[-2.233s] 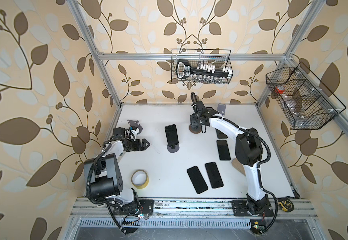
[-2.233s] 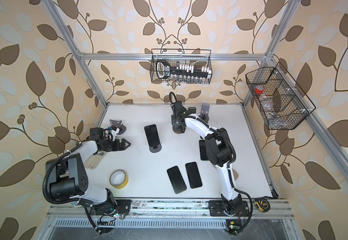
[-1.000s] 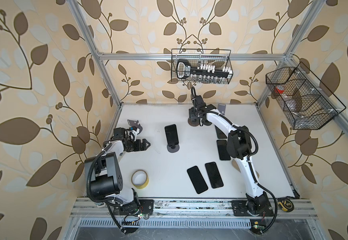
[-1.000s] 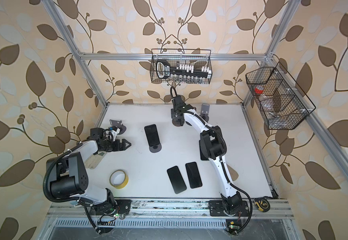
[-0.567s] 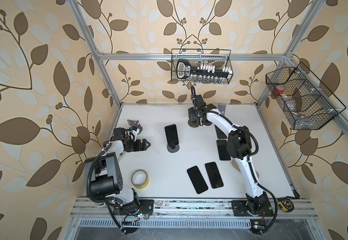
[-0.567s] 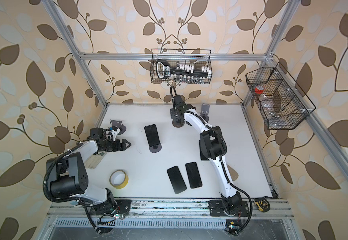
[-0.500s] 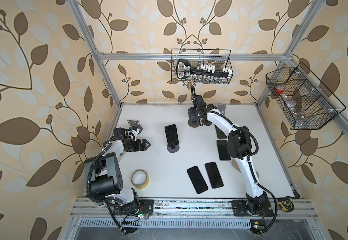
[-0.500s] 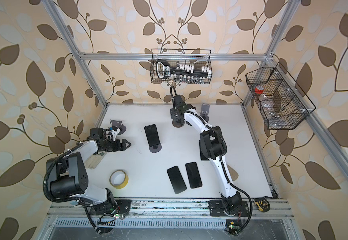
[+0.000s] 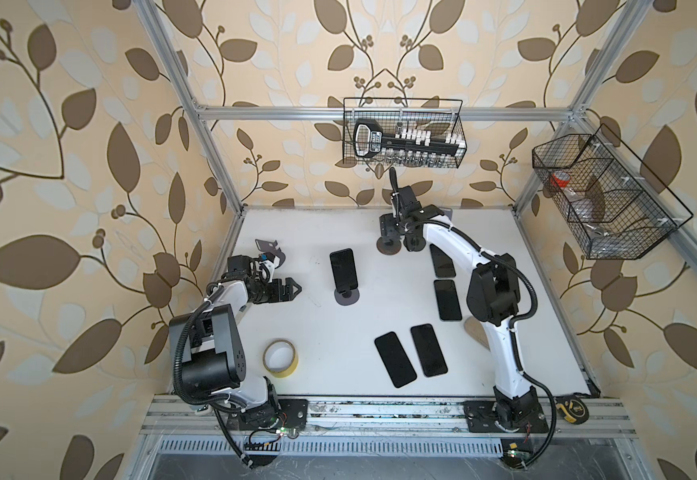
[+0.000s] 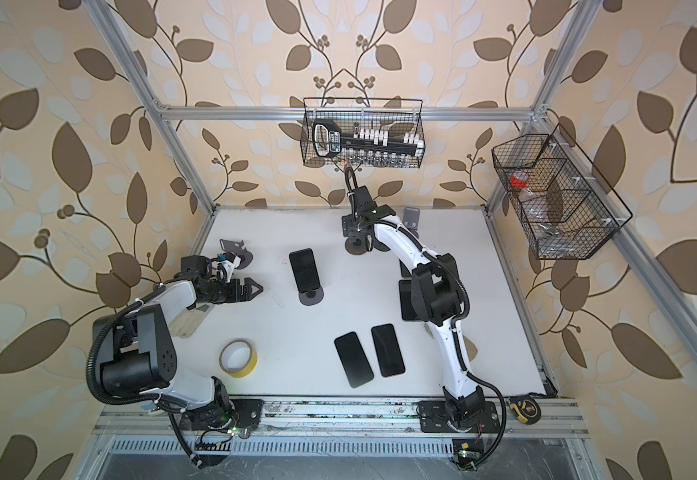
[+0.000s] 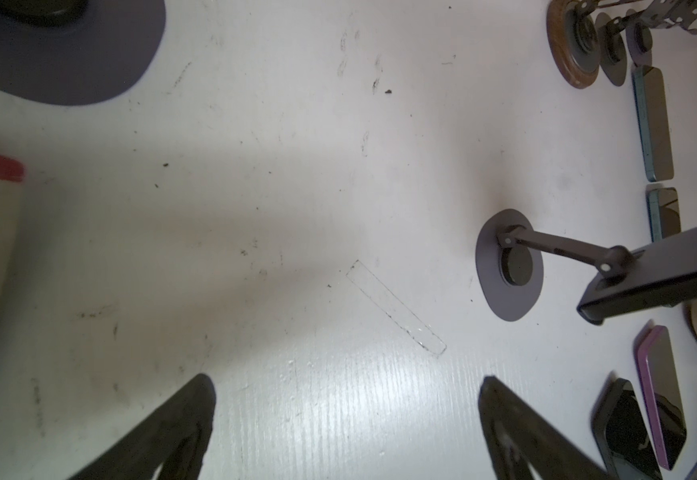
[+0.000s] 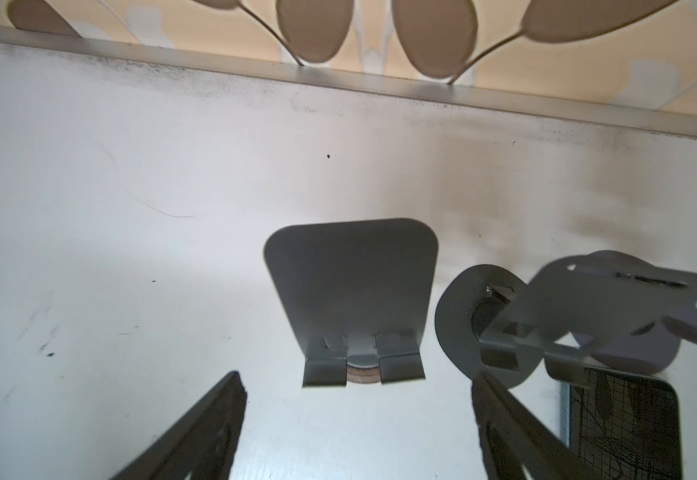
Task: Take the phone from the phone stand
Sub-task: 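Carry the gray stand toward the far wall, set it down, open right gripper, then move the right gripper over the black phone on the purple-based stand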
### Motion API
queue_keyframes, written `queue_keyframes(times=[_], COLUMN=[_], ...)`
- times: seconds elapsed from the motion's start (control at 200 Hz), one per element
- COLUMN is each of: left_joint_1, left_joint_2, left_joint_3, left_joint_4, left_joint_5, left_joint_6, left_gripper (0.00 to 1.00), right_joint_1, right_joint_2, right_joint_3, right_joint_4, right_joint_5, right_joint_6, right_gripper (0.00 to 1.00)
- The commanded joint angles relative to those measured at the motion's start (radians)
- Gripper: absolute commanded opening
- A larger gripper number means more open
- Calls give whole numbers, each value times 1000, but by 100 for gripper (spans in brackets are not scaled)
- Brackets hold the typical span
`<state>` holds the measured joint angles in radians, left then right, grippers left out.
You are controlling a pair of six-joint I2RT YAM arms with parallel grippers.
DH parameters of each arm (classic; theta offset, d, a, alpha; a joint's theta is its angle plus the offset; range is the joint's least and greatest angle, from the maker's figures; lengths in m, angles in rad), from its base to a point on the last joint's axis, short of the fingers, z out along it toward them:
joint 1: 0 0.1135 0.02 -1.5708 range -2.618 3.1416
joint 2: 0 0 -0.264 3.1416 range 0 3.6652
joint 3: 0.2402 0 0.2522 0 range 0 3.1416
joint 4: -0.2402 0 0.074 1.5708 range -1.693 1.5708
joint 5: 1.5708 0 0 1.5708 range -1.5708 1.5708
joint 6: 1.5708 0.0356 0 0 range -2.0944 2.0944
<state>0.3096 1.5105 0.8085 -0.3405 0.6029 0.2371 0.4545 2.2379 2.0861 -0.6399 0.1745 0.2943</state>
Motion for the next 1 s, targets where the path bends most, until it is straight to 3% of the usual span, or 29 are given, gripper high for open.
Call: queue_keyframes(times=[0.0,0.425,0.64,0.815,0.885,0.995], left_joint_1=[14,14,14,14,14,14], left_joint_2=[-19,-37,-48,-62,-61,-62], left_joint_3=[23,20,16,8,5,6], left_joint_4=[-17,-19,-11,2,5,6], left_joint_5=[40,37,20,3,0,-3], left_joint_6=[29,40,36,32,30,28], left_gripper=[99,99,99,99,99,99], right_joint_1=[27,178,318,379,395,415], right_joint_2=[-93,-450,-647,-719,-733,-725], right_joint_3=[-48,-370,-584,-671,-704,-727], right_joint_4=[2,96,269,339,372,399], right_joint_5=[2,91,163,150,141,161], right_joint_6=[-1,21,68,124,149,190], right_gripper=[87,89,89,91,100,100])
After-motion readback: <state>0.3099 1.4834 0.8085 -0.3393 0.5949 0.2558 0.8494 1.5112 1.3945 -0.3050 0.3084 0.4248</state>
